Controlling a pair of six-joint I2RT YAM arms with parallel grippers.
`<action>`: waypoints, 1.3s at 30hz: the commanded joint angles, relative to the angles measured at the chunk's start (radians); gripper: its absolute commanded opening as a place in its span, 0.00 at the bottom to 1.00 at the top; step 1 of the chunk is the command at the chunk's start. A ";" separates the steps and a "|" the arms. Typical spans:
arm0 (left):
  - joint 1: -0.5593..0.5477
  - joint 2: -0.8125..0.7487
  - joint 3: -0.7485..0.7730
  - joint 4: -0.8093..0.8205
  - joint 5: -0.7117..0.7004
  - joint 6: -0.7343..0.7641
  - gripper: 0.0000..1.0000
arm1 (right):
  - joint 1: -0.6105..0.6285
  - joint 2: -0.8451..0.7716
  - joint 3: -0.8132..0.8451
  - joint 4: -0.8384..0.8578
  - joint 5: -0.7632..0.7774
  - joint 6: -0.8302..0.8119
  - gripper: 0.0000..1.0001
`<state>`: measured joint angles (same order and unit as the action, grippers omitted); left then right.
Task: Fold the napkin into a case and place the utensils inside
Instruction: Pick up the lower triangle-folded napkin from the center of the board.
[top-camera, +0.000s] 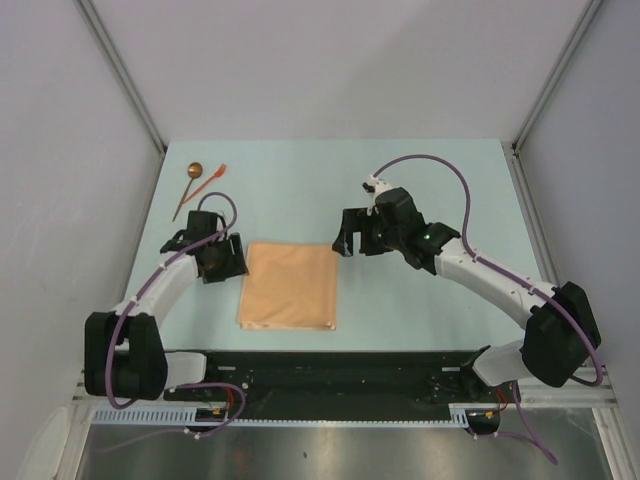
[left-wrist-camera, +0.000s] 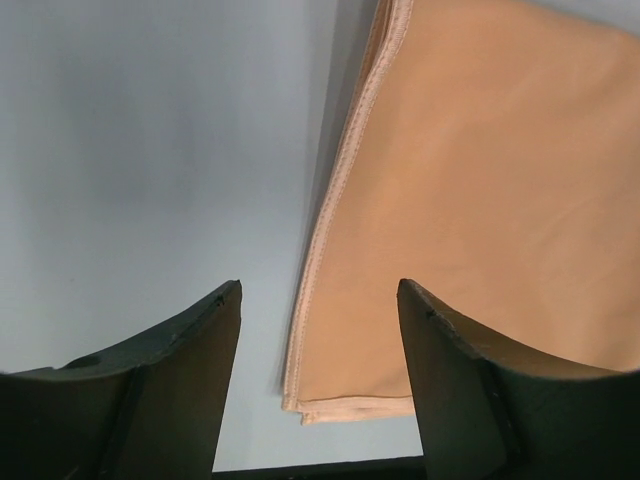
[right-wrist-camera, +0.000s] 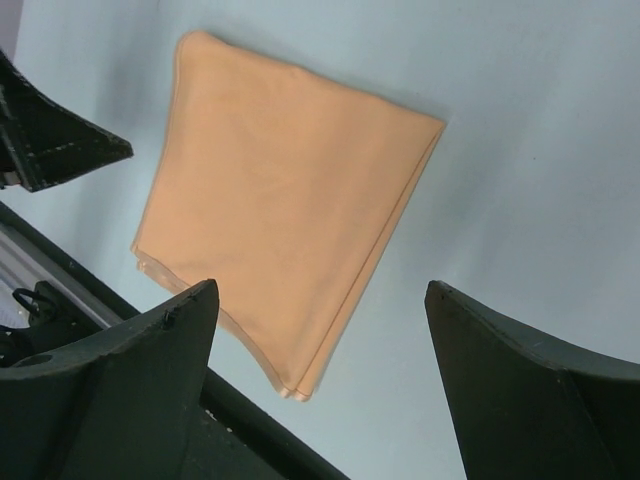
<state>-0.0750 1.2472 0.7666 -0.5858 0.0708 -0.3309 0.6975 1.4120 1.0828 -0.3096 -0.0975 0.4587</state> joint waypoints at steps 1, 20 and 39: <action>-0.008 0.067 0.004 0.050 0.027 0.128 0.68 | -0.029 -0.051 -0.018 0.121 -0.096 -0.023 0.89; -0.060 0.192 -0.056 0.205 0.054 0.084 0.50 | -0.018 -0.033 -0.029 0.170 -0.117 0.005 0.89; -0.120 0.264 -0.056 0.198 -0.015 0.059 0.14 | 0.065 -0.008 -0.017 0.190 -0.062 0.023 0.89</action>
<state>-0.1581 1.4765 0.7261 -0.3542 0.0849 -0.2588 0.7349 1.3972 1.0416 -0.1654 -0.1833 0.4709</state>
